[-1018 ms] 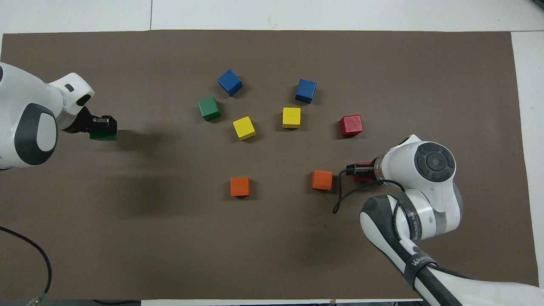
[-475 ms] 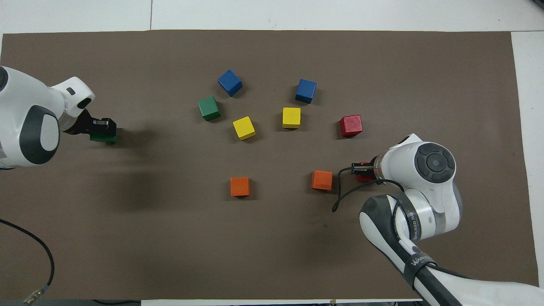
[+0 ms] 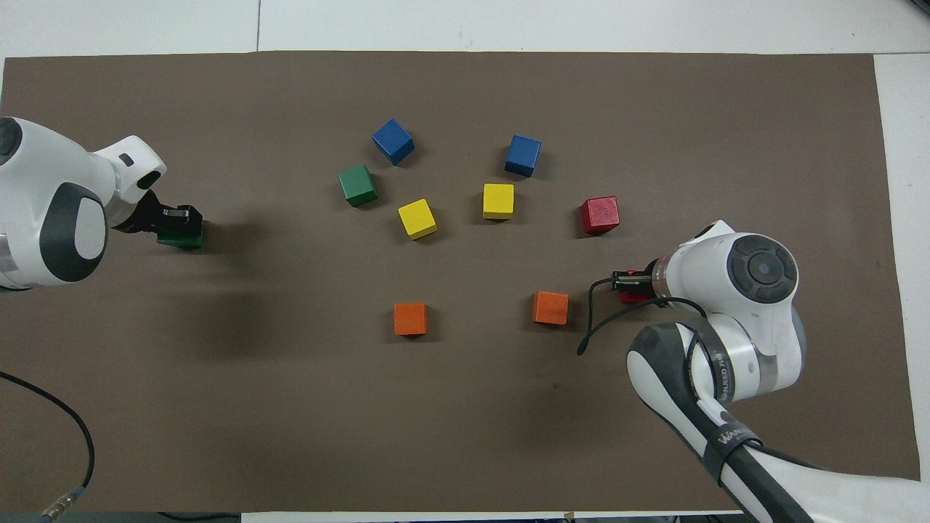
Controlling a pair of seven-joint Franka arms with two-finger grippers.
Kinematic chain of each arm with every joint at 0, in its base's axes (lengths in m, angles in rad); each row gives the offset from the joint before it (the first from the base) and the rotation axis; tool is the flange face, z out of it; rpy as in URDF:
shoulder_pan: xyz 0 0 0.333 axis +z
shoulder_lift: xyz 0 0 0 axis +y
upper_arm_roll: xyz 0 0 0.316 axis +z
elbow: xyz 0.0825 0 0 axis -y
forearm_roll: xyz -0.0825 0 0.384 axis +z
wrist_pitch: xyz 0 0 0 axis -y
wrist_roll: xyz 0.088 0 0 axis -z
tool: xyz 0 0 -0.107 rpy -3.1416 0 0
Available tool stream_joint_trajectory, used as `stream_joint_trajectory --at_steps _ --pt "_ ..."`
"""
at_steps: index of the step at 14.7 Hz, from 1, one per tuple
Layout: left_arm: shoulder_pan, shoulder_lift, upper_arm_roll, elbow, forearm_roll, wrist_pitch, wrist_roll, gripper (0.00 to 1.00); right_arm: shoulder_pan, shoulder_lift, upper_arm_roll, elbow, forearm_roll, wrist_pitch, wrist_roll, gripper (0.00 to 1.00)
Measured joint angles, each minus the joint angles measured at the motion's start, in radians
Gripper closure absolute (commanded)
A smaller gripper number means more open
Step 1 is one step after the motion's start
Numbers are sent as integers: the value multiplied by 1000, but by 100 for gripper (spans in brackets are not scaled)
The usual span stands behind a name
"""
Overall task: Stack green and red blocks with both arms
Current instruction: 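Carry the green block outward with the left gripper while the right gripper carries red, then release the green block with the left gripper while the right gripper lowers red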
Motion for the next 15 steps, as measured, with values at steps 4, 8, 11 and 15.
stream_joint_trajectory --at_steps 4,8,11,15 --pt "0 1 -1 -1 0 0 -49 100 -152 -3 -6 22 0 -1 -187 100" --pt "0 1 -1 -7 0 0 -63 69 -275 -4 -8 27 0 0 -339 100" --pt "0 1 -1 -10 0 4 -65 0 -291 6 -8 33 0 23 -365 100" --pt "0 1 -1 -12 0 20 -66 0 -293 40 -7 77 0 24 -371 100"
